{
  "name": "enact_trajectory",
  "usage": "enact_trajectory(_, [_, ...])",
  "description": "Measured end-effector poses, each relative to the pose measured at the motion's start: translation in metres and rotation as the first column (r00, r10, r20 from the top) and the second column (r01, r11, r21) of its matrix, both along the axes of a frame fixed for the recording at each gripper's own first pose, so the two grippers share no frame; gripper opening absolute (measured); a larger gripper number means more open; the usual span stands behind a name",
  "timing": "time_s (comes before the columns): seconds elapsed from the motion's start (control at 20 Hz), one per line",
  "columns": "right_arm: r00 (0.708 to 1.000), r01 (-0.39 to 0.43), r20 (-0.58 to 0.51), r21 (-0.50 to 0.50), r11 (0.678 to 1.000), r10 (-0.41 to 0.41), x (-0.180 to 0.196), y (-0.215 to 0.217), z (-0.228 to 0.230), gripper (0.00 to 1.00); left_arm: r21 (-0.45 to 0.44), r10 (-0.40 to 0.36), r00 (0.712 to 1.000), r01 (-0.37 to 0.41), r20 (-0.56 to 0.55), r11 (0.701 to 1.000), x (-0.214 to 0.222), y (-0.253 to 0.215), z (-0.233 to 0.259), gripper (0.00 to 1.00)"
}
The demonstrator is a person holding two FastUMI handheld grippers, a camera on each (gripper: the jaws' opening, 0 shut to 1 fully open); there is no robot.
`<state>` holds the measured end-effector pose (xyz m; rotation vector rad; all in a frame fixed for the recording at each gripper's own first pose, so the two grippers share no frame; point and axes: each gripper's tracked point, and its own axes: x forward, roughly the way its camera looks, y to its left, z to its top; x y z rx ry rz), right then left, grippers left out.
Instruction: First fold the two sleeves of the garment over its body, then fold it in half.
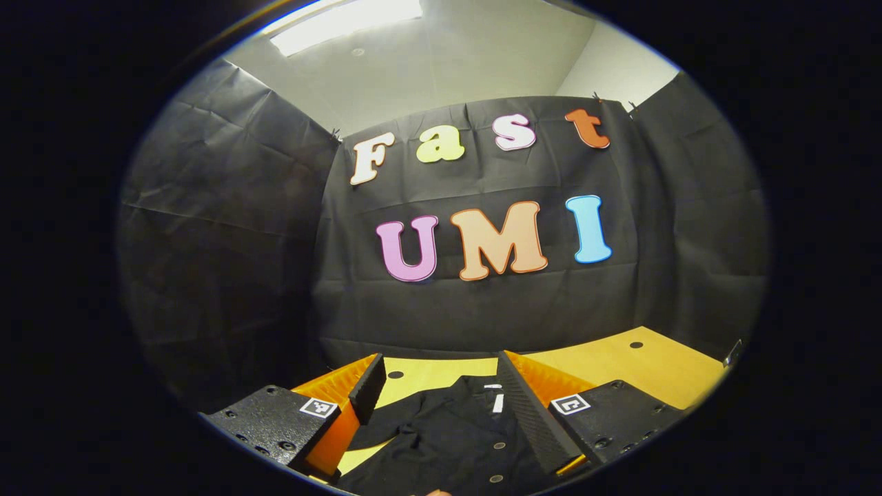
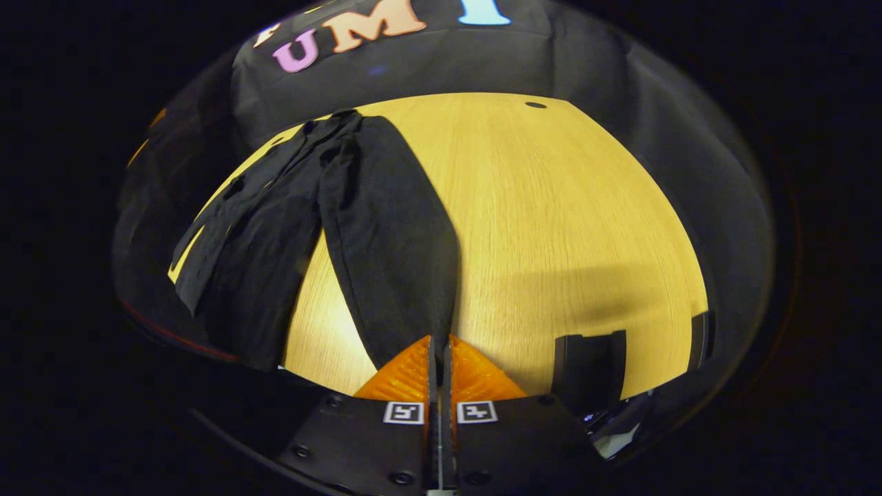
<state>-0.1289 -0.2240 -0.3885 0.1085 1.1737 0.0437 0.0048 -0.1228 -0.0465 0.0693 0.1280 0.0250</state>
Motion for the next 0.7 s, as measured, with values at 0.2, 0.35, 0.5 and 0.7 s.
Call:
enact_trajectory(0.2, [0.986, 0.086, 0.142, 0.005, 0.996, -0.086, 0.035, 0.020, 0.034, 0.03, -0.016, -0.002, 1.000, 0.002, -0.005, 1.000, 0.004, 0.029, -0.012, 0.96])
enact_trajectory(0.35, [0.958, 0.152, 0.237, 0.049, 0.987, -0.159, 0.069, 0.034, 0.068, 0.03, -0.014, 0.011, 1.000, -0.011, -0.012, 1.000, 0.009, 0.064, -0.015, 0.96])
enact_trajectory(0.5, [0.930, 0.172, 0.320, 0.055, 0.983, -0.181, 0.101, 0.052, 0.098, 0.02, 0.002, 0.028, 1.000, -0.028, -0.012, 1.000, 0.013, 0.100, -0.015, 0.96])
enact_trajectory(0.7, [0.902, 0.157, 0.398, 0.059, 0.986, -0.168, 0.141, 0.086, 0.132, 0.02, 0.018, 0.063, 0.998, -0.063, -0.021, 0.998, 0.012, 0.146, -0.020, 0.99])
